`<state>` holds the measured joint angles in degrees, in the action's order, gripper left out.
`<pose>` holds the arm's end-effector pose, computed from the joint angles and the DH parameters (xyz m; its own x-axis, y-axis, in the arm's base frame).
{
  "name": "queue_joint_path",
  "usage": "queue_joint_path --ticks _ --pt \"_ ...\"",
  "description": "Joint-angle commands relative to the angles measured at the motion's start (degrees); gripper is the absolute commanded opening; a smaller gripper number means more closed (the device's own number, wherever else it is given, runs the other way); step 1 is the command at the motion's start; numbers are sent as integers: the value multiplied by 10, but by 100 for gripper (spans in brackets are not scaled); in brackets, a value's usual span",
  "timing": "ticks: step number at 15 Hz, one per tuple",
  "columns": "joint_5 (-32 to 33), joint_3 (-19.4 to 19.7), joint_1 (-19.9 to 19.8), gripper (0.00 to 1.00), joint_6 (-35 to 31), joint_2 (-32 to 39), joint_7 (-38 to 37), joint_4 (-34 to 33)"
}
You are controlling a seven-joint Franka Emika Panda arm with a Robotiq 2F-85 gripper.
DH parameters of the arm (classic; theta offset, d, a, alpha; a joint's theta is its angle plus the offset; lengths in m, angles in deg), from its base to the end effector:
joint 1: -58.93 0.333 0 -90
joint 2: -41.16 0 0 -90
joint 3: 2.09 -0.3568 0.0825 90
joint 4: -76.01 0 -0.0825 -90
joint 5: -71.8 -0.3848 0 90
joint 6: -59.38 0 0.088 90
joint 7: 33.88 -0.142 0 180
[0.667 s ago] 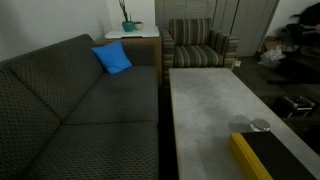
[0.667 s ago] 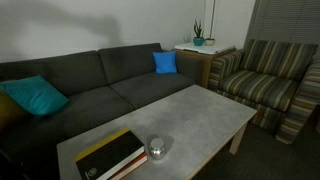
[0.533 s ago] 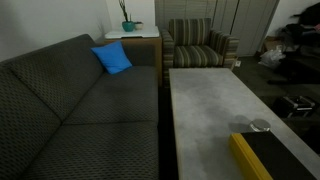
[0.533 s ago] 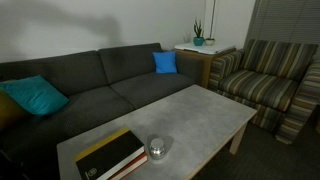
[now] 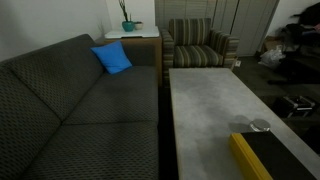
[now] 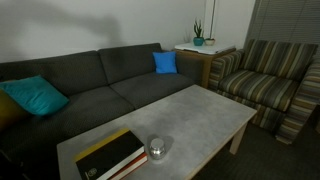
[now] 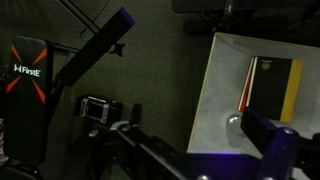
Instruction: Uncover the candle tin
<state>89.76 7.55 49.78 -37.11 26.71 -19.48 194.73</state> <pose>0.4154 -0.1905 0.5344 0.9788 -0.0331 -0.2023 0.0114 -0.9765 0.2150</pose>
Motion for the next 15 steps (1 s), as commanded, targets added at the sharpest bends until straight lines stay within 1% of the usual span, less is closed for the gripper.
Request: queue_joint_path --ticks 1,5,7,11,13,14,15 --pt "3 2 4 100 2 5 2 -4" --pt "3 3 10 100 -7 37 17 -19" --pt "-11 6 16 100 -13 63 46 -27" --pt "-59 3 26 100 -23 137 153 -59" --pt "-56 -2 23 100 -15 181 187 -79" --pt "-55 -1 18 100 -2 199 219 -91" --pt "-49 -8 20 100 -21 156 171 -54"
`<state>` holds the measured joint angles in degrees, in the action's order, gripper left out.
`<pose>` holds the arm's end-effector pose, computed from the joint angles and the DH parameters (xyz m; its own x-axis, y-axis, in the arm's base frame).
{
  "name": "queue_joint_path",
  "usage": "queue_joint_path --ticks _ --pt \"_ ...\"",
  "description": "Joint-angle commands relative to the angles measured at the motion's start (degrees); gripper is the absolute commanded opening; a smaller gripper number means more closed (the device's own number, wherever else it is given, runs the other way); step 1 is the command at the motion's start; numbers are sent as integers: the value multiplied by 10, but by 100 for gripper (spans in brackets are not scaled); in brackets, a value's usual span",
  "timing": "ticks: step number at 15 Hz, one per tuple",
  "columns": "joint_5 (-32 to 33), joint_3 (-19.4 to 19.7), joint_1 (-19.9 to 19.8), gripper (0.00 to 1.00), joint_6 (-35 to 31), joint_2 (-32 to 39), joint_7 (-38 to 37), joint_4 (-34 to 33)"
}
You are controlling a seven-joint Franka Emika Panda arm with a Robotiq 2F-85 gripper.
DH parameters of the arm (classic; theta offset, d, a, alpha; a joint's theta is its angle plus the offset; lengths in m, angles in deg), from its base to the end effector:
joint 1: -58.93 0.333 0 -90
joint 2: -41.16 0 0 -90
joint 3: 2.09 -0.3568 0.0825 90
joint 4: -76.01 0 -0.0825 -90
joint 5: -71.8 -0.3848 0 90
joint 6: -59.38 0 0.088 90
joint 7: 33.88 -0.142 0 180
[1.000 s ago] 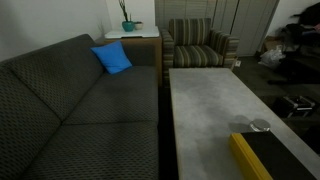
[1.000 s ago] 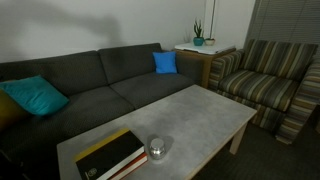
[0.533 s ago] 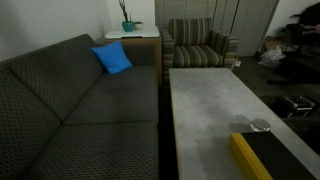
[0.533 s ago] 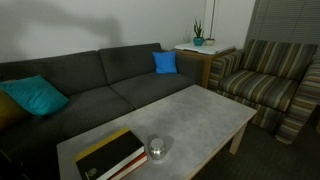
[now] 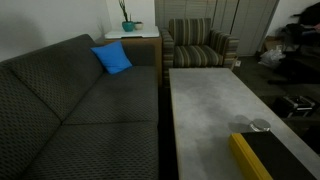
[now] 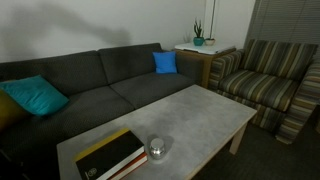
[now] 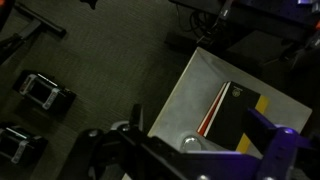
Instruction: Uncover the candle tin
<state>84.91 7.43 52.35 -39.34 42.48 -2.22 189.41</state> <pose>0.4932 -0.1719 0.4444 0.8865 0.3053 -0.3476 0.3367 -0.9411 0.0321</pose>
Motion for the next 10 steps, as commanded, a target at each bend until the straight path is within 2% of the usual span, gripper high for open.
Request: queue_joint_path --ticks 1,5,10 --pt "0 -7 -8 100 2 17 14 -10" --pt "1 -8 -11 100 4 41 29 -26" --pt "96 -28 9 100 -152 31 -65 15"
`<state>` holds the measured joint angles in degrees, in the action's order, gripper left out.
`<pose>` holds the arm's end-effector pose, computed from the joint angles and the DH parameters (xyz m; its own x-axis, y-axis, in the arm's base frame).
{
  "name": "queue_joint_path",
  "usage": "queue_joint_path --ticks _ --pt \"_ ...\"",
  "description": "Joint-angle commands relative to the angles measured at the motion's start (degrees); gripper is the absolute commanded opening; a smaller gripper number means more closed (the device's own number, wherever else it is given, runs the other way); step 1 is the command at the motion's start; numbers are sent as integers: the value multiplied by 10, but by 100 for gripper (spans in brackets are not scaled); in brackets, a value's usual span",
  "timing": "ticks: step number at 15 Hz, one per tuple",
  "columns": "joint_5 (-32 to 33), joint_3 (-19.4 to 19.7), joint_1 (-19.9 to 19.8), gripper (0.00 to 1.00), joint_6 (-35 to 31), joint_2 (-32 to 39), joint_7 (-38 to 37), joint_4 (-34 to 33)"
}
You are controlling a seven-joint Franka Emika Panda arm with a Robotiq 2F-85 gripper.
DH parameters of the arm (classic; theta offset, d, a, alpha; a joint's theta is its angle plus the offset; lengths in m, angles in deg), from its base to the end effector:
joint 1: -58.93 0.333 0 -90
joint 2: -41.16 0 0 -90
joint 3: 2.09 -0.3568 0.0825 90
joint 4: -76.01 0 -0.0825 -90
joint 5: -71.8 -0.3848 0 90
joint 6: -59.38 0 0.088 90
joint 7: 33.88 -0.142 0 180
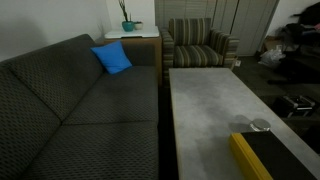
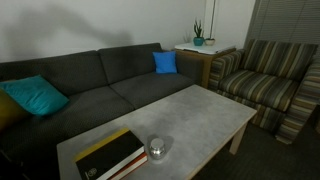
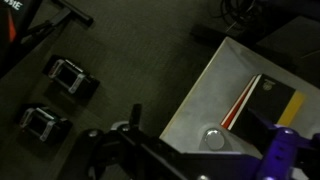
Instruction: Uncover the candle tin
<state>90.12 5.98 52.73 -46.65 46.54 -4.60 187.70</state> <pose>0.5320 -0.1700 0.4287 0.8887 0.3273 -0.3211 0.3904 -0.9075 0.1553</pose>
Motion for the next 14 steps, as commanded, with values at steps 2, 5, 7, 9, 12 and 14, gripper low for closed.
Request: queue_joint_path --ticks 2,5,7,9,12,14 --pt "63 -20 9 100 -131 -5 -64 46" --pt "48 -24 9 100 -136 2 -55 39" --pt "48 -24 10 100 -158 3 -55 48" --pt "48 -24 10 100 -160 4 -55 49" --pt "74 -26 13 100 -224 11 -61 57" --pt "79 -26 13 100 -277 28 -69 55"
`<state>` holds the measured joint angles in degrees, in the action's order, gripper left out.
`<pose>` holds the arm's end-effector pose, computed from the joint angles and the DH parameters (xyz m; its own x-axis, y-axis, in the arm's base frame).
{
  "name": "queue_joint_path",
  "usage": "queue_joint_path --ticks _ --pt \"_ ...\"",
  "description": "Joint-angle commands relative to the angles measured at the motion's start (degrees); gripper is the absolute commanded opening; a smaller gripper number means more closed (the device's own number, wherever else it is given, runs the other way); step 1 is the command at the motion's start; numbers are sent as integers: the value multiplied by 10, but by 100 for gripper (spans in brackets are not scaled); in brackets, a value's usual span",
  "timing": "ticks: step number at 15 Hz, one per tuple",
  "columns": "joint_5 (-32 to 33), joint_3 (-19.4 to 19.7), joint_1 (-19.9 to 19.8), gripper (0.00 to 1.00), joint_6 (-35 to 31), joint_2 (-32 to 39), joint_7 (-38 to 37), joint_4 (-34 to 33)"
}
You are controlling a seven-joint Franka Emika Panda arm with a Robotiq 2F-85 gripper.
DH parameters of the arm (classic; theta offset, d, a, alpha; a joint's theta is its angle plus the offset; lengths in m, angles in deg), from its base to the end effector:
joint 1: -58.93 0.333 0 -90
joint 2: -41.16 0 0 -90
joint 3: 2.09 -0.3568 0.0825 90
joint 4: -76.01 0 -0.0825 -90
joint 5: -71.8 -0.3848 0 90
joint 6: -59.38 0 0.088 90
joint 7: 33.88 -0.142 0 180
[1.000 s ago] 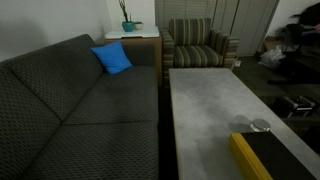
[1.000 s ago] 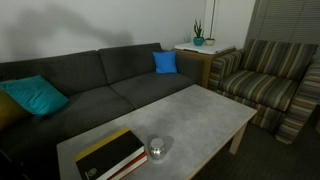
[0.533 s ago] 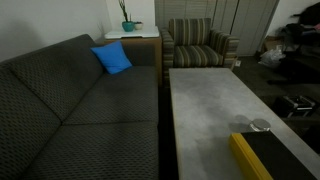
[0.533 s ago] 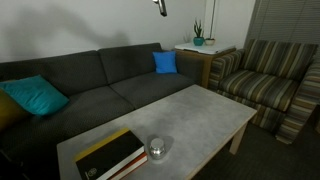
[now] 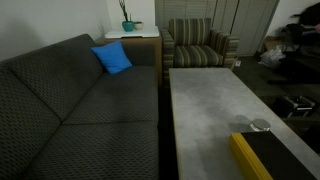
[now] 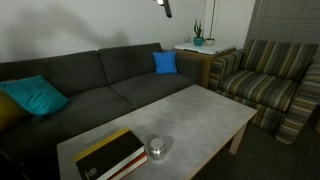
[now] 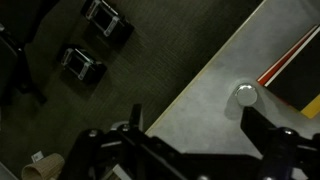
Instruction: Uncover the candle tin
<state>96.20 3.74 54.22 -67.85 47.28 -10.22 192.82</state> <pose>0.5749 -0.1309 0.4091 0.8912 0.4380 -0.1180 0.4508 -0.8263 0.3377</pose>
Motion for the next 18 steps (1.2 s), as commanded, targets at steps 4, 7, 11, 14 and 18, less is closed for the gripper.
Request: queue_joint_path --ticks 4,7,11,14,18 --pt "0 -11 -1 100 -148 58 0 4" --pt "-57 -32 -9 100 -169 91 46 0" --pt "-49 -29 0 100 -154 92 25 0" --pt "-49 -28 0 100 -154 90 25 -2" --pt "-47 -38 1 100 -187 111 52 -3"
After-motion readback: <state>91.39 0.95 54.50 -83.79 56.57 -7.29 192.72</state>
